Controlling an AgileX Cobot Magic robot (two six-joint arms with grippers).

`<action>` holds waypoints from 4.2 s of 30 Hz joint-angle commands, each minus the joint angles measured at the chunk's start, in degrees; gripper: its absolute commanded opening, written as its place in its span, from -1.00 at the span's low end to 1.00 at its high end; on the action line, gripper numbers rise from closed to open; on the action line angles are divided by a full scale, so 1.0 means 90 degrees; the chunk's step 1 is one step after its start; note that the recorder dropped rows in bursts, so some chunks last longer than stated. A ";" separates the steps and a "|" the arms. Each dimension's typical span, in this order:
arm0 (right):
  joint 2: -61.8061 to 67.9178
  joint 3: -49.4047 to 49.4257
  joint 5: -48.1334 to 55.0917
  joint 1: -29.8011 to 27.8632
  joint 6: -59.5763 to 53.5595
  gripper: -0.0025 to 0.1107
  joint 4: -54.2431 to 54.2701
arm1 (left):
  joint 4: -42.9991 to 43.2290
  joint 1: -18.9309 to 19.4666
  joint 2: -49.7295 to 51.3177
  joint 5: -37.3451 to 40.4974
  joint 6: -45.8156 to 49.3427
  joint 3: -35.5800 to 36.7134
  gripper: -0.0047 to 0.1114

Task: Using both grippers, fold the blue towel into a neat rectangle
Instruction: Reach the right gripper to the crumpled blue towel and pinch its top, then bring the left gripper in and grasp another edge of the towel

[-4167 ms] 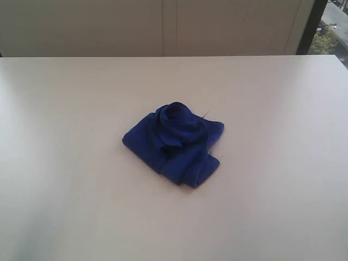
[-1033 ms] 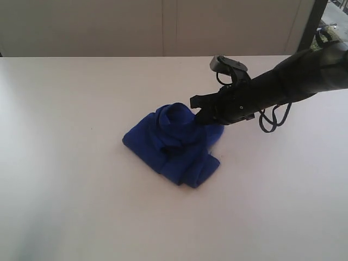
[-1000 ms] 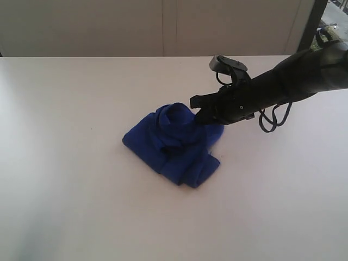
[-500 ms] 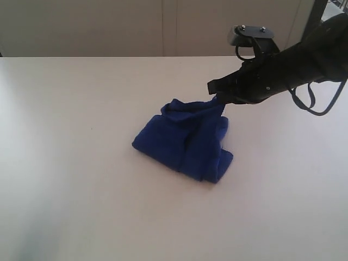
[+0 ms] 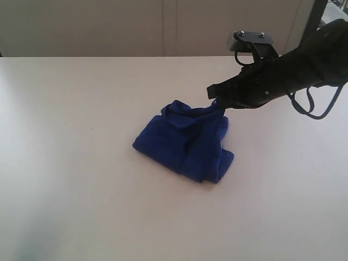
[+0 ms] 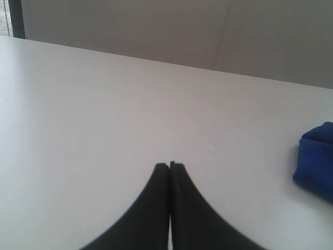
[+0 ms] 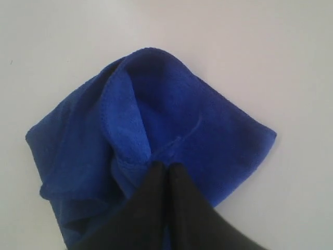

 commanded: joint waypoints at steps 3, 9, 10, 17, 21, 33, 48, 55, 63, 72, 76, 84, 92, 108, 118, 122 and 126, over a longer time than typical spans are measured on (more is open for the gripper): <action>-0.0008 0.0039 0.0006 -0.0007 0.0026 -0.96 0.0051 | -0.0053 0.0028 -0.0026 -0.0888 0.0024 0.0020 -0.92; -0.0008 0.0039 0.0006 -0.0007 0.0000 -0.96 0.0051 | -0.0106 0.0028 -0.0026 -0.1732 -0.0218 0.0020 -0.92; -0.0008 0.0039 0.0006 -0.0007 0.0000 -0.96 0.0051 | -0.0106 0.0028 -0.0026 -0.1839 -0.0383 0.0020 -0.92; -0.0008 0.0039 -0.0028 -0.0007 0.0000 -0.96 0.0051 | -0.0083 0.0028 0.0652 0.0630 -0.0064 -0.2086 -0.92; -0.0008 0.0039 0.0024 -0.0007 0.0000 -0.96 0.0051 | -0.0004 0.0028 0.1948 0.2196 0.0254 -0.3524 -0.92; 0.0220 0.0039 0.0354 0.0138 0.0000 -0.96 0.0657 | -0.0672 0.0015 0.6951 0.3220 0.1414 -0.4640 -0.92; 0.0980 0.0039 -0.0305 0.0692 -0.0313 -0.96 0.1184 | -0.7657 -0.1711 0.9814 0.2304 0.6443 -0.5527 -0.92; 0.0642 0.0039 -0.1000 0.0494 -0.0124 -0.96 0.1180 | -0.8101 -0.2217 1.0667 0.2346 0.6614 -0.6438 -0.92; -0.0051 0.0039 -0.0858 0.0314 -0.0124 -0.96 0.1180 | -0.8493 -0.2587 1.1475 0.2316 0.6614 -0.6919 -0.92; -0.0189 0.0039 -0.0883 0.0314 -0.0137 -0.96 0.1143 | -0.8669 -0.2601 1.1614 0.2251 0.6642 -0.6959 -0.85; -0.0189 0.0039 -0.0883 0.0314 -0.0137 -0.96 0.1143 | -0.8771 -0.2601 1.1614 0.2276 0.6642 -0.6959 -0.52; -0.0189 0.0039 -0.0871 0.0314 -0.0137 -0.96 0.1143 | -1.0046 -0.2601 1.1869 0.2380 0.6566 -0.6959 0.07; -0.0189 0.0039 -0.0871 0.0314 -0.0137 -0.96 0.1143 | -1.0549 -0.2601 1.2162 0.2861 0.6493 -0.6959 0.11; -0.0189 0.0039 -0.0871 0.0314 -0.0146 -0.96 0.1130 | -1.0549 -0.2709 1.2162 0.2782 0.5914 -0.6948 0.09; -0.0189 0.0039 -0.0801 0.0314 -0.0146 -0.96 0.1130 | -1.0549 -0.2709 1.2162 0.2477 0.5867 -0.6948 -0.58; -0.0189 0.0039 -0.0787 0.0314 -0.0146 -0.96 0.1061 | -1.0549 -0.2709 1.2162 0.2385 0.6017 -0.6948 -0.92; -0.0189 0.0039 -0.0730 0.0314 -0.0146 -0.96 0.0709 | -1.0549 -0.2709 1.2162 0.2350 0.6186 -0.6948 -0.92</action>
